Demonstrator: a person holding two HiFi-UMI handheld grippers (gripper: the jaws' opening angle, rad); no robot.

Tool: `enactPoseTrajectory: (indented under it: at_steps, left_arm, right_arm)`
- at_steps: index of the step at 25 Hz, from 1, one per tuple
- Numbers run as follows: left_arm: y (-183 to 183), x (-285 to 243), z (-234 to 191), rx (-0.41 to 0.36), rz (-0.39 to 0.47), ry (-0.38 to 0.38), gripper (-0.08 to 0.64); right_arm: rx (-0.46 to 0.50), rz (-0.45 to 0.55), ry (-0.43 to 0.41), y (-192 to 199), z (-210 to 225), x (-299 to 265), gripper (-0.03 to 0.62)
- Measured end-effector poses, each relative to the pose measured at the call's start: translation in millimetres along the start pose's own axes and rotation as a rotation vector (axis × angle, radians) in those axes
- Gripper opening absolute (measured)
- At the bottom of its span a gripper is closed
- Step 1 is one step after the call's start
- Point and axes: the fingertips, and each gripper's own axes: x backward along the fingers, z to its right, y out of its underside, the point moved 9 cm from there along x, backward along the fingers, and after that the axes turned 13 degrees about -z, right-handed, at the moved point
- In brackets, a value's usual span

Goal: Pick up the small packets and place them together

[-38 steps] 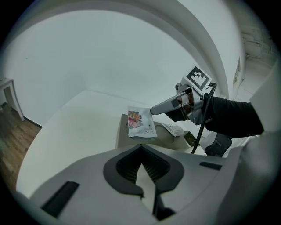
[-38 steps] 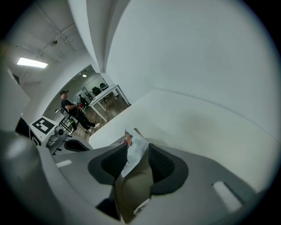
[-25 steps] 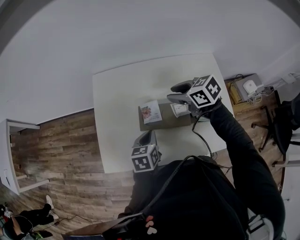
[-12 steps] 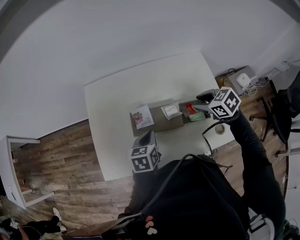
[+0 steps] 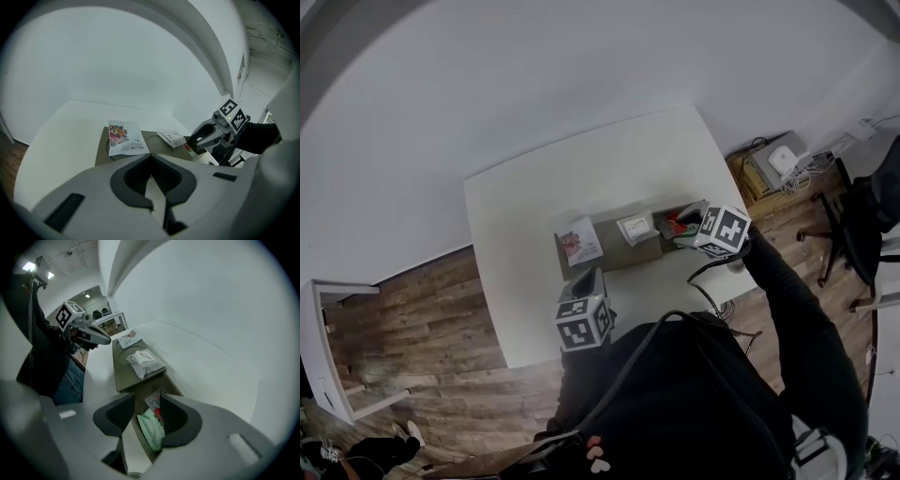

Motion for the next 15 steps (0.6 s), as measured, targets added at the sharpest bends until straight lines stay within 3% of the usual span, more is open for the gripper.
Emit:
enactPoseTrajectory:
  at_steps: [5, 15]
  left_arm:
    - [0, -2, -4, 0.016, -0.002, -0.003, 0.0]
    - [1, -5, -9, 0.038, -0.013, -0.011, -0.002]
  right_arm:
    - [0.104, -0.098, -0.02, -9, -4, -22, 0.16]
    - [0.182, -0.178, -0.02, -10, -4, -49, 0.142]
